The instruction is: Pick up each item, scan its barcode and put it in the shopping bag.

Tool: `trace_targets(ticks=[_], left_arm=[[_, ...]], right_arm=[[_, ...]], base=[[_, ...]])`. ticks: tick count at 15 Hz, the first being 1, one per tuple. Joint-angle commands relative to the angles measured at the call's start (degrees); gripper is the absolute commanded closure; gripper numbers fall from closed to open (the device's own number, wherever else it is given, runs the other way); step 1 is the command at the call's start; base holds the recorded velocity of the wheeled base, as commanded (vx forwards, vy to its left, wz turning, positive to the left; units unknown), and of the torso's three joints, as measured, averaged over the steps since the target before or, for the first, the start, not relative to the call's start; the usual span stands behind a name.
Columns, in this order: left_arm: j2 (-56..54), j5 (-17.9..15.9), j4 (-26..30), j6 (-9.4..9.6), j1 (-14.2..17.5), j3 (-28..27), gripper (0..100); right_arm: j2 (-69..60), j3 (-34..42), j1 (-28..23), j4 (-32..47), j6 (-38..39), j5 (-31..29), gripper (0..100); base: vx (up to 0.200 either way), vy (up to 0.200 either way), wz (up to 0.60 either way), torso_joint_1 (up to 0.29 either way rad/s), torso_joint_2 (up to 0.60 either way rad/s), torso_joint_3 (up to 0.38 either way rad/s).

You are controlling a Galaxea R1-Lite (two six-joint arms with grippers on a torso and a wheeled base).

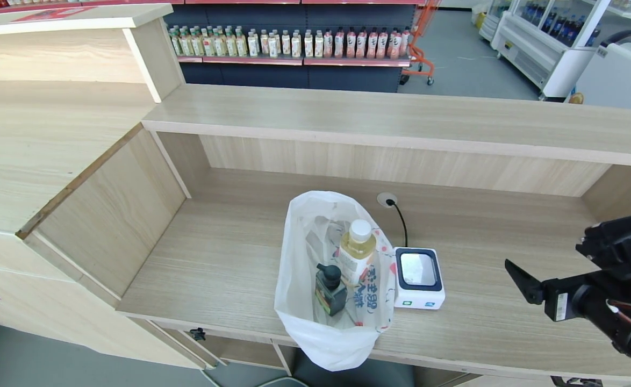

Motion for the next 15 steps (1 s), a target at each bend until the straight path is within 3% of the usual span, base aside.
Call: trace_targets(ticks=[1,7,9,12,14,15], left_arm=[[-0.02,0.01,-0.02,-0.04,0.01,0.00,0],[-0.02,0.01,-0.02,-0.04,0.01,0.00,0],[-0.02,0.01,-0.02,-0.13,0.01,0.00,0],[-0.02,0.01,-0.02,-0.04,0.01,0.00,0],[-0.02,0.01,-0.02,-0.13,0.01,0.00,0],[-0.02,0.01,-0.02,-0.13,0.01,0.00,0]], right_arm=[[-3.23,0.78,-0.05,0.05,0.01,-0.10,0],[-13.60,8.34,1.27,0.93,1.86,0.95,0],[-17.29,8.34,-1.02,4.09,5.28,4.56,0],[-26.17,8.34,-10.07,15.61,5.11,13.17,0],[-40.23,8.34,-16.93,31.95,3.35,21.43,0],[-45.68,8.34,-17.98,37.75,3.17,22.13,0]], base=[[0.000,0.000,0.00,0.000,0.00,0.000],[0.000,0.000,0.00,0.000,0.00,0.000],[0.000,0.000,0.00,0.000,0.00,0.000],[0.000,0.000,0.00,0.000,0.00,0.000],[0.000,0.000,0.00,0.000,0.00,0.000],[0.000,0.000,0.00,0.000,0.00,0.000]])
